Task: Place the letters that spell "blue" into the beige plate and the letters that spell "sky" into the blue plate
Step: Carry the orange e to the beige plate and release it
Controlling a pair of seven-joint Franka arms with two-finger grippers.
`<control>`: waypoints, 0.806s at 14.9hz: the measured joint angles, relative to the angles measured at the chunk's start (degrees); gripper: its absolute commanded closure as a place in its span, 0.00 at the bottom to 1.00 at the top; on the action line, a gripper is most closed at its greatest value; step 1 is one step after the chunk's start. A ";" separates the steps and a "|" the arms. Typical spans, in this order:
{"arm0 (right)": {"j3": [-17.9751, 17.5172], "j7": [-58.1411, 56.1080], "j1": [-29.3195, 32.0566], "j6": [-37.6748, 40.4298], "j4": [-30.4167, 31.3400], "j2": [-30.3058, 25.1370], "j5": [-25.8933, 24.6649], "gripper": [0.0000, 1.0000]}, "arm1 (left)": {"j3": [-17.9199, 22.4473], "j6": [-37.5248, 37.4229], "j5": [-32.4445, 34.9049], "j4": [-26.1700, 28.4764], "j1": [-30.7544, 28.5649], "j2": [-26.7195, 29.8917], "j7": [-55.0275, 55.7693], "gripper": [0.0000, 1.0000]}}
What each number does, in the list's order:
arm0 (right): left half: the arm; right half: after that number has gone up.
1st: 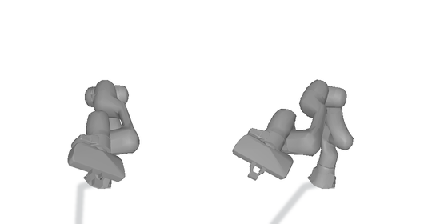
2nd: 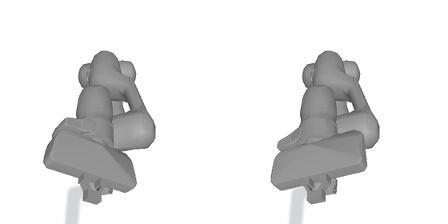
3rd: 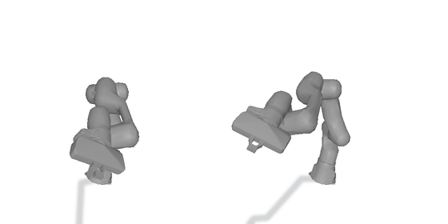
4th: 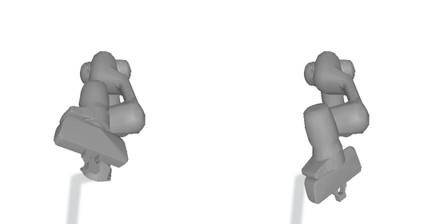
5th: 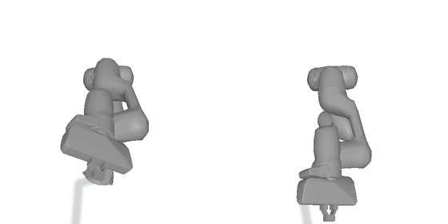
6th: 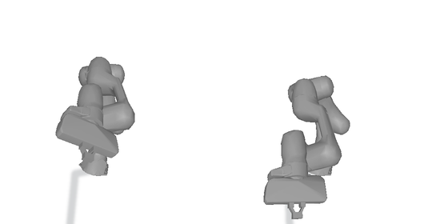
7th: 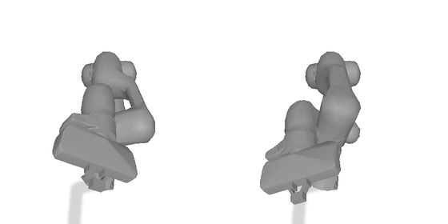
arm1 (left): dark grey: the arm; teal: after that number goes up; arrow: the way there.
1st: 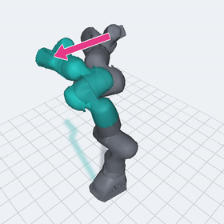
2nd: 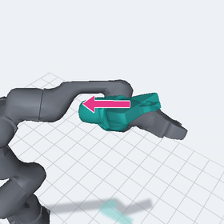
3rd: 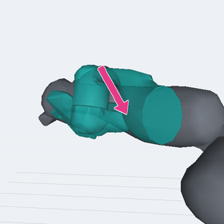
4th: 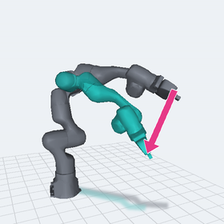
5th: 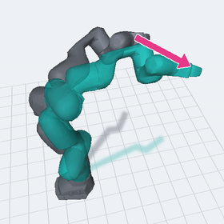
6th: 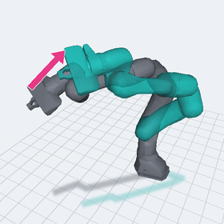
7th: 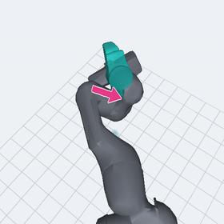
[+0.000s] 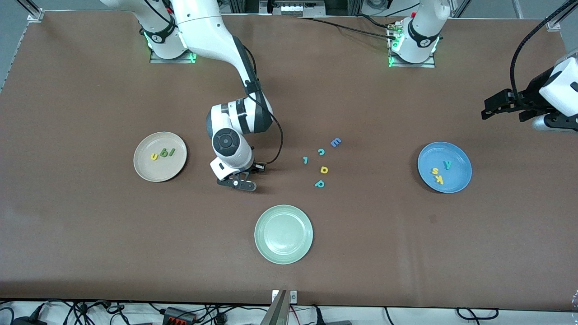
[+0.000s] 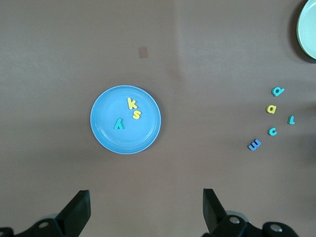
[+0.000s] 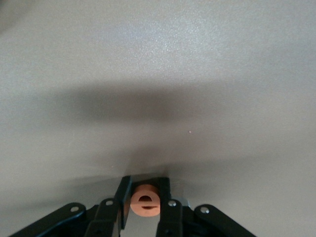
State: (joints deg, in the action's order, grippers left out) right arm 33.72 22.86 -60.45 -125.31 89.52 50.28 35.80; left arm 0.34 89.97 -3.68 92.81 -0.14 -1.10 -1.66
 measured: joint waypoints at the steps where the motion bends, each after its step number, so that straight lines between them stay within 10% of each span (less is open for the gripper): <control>1: 0.00 0.00 0.01 0.00 0.00 0.00 0.00 0.85 | 0.00 0.00 0.00 0.00 0.00 0.00 0.00 0.00; 5: 2.01 -0.45 0.04 1.78 -0.07 -0.03 -0.07 0.85 | 0.00 0.00 0.00 0.00 0.00 -0.01 0.00 0.00; 12: 17.72 -19.44 -0.61 13.16 6.56 -2.13 -0.11 0.85 | 0.00 0.00 0.00 -0.01 0.00 -0.06 0.00 0.00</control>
State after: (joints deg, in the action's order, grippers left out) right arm 51.44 3.42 -61.06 -112.15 96.08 48.15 35.68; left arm 0.34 89.97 -3.69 92.80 -0.14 -1.15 -1.65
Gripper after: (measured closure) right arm 0.731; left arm 0.000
